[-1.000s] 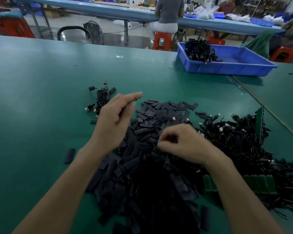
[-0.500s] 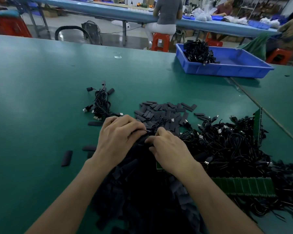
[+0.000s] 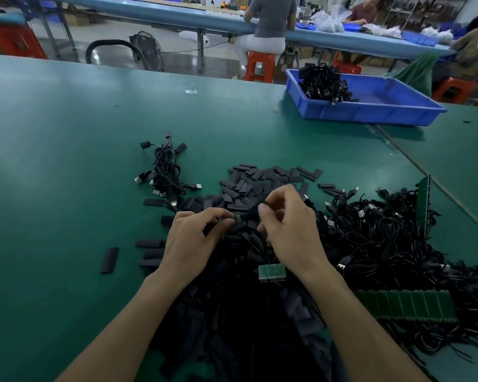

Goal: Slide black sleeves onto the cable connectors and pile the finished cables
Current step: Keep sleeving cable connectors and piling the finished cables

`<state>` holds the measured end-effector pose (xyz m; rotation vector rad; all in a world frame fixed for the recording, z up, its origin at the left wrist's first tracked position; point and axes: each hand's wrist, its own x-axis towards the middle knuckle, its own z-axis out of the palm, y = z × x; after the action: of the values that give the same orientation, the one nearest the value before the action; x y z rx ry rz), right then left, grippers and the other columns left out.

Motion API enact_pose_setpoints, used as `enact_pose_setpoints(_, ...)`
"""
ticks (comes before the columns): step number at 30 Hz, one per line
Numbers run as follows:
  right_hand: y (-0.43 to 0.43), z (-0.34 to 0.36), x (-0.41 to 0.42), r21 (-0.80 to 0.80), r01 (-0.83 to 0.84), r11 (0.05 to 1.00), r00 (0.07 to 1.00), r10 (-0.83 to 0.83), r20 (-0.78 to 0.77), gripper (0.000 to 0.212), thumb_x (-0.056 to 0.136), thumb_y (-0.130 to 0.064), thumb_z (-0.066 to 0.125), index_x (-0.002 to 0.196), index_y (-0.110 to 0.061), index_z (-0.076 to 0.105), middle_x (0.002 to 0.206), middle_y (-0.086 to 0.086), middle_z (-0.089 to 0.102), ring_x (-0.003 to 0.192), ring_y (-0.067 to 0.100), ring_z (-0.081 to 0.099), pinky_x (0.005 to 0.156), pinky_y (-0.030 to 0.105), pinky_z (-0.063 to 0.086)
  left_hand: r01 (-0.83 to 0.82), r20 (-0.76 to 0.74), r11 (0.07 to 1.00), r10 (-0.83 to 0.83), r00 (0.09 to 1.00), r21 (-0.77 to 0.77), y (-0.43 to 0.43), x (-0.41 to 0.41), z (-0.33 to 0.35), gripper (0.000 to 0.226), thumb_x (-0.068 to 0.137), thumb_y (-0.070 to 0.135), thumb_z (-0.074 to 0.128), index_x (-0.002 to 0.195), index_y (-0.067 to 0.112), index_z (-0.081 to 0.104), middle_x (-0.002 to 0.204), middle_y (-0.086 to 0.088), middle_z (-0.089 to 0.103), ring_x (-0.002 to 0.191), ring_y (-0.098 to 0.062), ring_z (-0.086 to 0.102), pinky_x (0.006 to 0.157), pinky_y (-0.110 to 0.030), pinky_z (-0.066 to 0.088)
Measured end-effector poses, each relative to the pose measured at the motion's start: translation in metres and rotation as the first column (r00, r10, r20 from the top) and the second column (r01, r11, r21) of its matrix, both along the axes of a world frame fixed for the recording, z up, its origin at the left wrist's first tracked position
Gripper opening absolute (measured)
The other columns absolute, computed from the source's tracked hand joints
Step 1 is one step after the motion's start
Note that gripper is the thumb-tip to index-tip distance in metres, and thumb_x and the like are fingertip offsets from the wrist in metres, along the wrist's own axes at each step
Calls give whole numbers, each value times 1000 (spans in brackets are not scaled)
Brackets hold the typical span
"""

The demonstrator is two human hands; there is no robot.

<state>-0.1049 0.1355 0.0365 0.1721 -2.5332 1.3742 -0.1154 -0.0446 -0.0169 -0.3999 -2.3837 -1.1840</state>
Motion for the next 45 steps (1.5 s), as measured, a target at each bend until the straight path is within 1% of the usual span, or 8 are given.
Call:
enact_pose_setpoints(6,3,-10,0,11,-15,1000,997,14,73,23,99,-7,51,107,-27,58,69,-7,53,50,6,47,48,20,39,18,-46,1000,-17,999,7,2,-4,2,31,95,38,56,114,22,75,94,17,71,85,-1,62,92,-18,35)
enact_pose_setpoints(11,3,-12,3,340,-79,937,996,62,60,24,99,-16,55,115,-19,73,106,-5,71,90,4,65,86,26,55,41,-12,995,-42,999,-87,1,-6,-1,39,97,32,53,132,19,64,92,10,64,88,-7,58,93,-27,35)
enact_pose_setpoints(17,-2,-14,9,476,-154,866,986,103,132,29,88,-20,59,115,-23,70,94,-6,73,85,14,67,79,35,56,57,-20,991,-59,998,-121,1,-10,-5,34,98,28,52,128,23,66,93,22,64,88,1,58,89,-30,36)
enact_pose_setpoints(22,-2,-16,7,436,-164,885,983,111,143,21,92,-40,64,101,-25,75,89,-9,71,80,8,65,76,31,56,67,16,994,-66,998,-85,-1,-14,-8,30,99,30,55,129,30,61,80,25,66,86,2,62,95,-16,30)
enact_pose_setpoints(26,3,-17,6,401,-210,892,976,165,144,24,96,-19,62,117,-26,71,108,-7,70,100,11,64,92,32,54,64,37,997,-62,997,-49,-2,-14,-10,16,99,24,61,110,34,54,78,25,67,88,0,62,95,-11,26)
enact_pose_setpoints(30,8,-16,7,192,-76,978,997,69,45,29,90,-14,72,116,-26,71,90,-21,66,84,-4,66,76,11,53,64,20,997,-63,998,-33,-1,-12,-8,13,98,26,59,110,26,64,78,24,65,85,-1,62,92,-12,29)
enact_pose_setpoints(35,15,-17,3,-61,9,998,997,-4,72,21,86,-19,78,106,-24,73,76,-7,73,67,6,71,66,23,59,32,-21,999,-32,999,17,-1,-11,-4,21,95,34,55,110,26,68,79,29,62,90,18,53,91,-7,26)
enact_pose_setpoints(45,8,-16,3,-164,-75,984,997,72,-24,22,89,-18,73,96,-38,67,71,-8,72,61,9,67,64,20,55,26,-74,1000,-26,997,-4,1,-7,6,21,94,35,58,107,24,71,86,20,69,82,-1,62,94,-32,35)
